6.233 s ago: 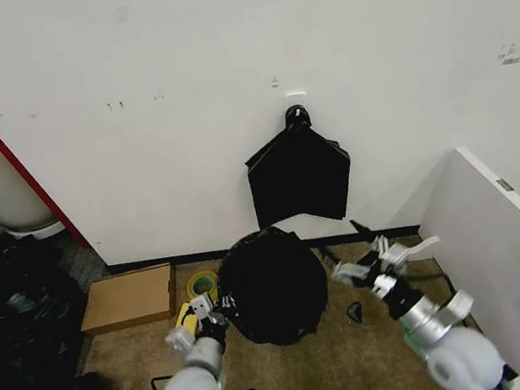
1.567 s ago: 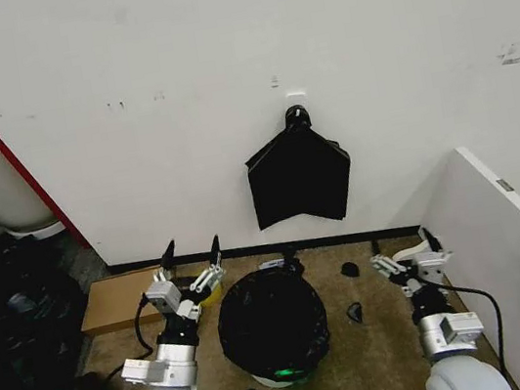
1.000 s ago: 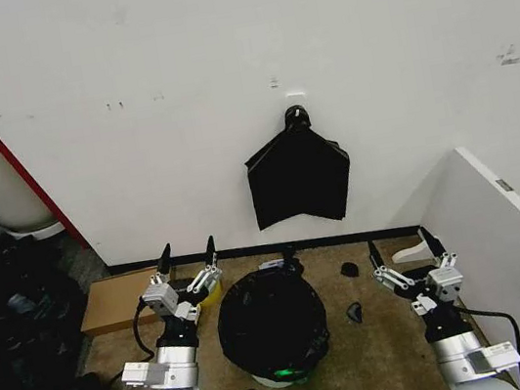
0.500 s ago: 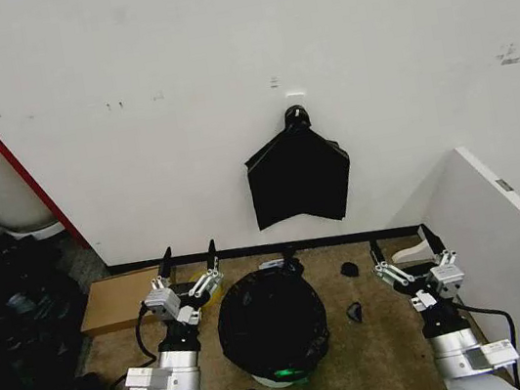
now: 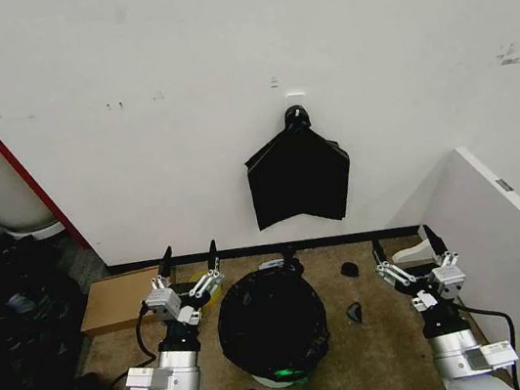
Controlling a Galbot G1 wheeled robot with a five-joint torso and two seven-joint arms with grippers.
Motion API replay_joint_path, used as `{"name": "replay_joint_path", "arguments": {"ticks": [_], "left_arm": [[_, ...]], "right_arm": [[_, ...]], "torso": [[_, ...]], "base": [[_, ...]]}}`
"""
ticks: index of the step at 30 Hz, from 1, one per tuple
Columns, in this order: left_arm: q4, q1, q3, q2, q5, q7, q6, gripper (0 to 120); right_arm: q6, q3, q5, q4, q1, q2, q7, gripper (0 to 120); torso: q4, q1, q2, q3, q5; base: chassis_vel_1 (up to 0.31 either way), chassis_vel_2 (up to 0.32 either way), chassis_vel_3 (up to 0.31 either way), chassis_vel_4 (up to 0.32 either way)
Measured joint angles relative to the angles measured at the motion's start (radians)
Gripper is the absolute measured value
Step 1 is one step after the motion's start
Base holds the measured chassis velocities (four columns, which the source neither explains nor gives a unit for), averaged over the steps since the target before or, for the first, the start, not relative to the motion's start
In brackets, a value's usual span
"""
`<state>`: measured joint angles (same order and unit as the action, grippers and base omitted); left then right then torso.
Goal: Place the garbage bag over the trash bin.
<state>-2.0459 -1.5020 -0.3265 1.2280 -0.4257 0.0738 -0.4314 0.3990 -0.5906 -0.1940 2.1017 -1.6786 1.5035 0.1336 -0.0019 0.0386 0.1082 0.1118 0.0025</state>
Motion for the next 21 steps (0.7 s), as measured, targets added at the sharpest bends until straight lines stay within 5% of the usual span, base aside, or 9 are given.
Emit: {"name": "replay_joint_path", "arguments": {"ticks": [21], "left_arm": [[0.044,-0.020,-0.015,0.008,0.054,0.004,-0.026,100]], "right_arm": [[0.007,0.007,0.015,0.011,0.014,0.018,0.007,100]], "torso": [[0.0000,0.000,0.000,0.000,0.0000]], "base": [[0.000,0.000,0.000,0.000]]}}
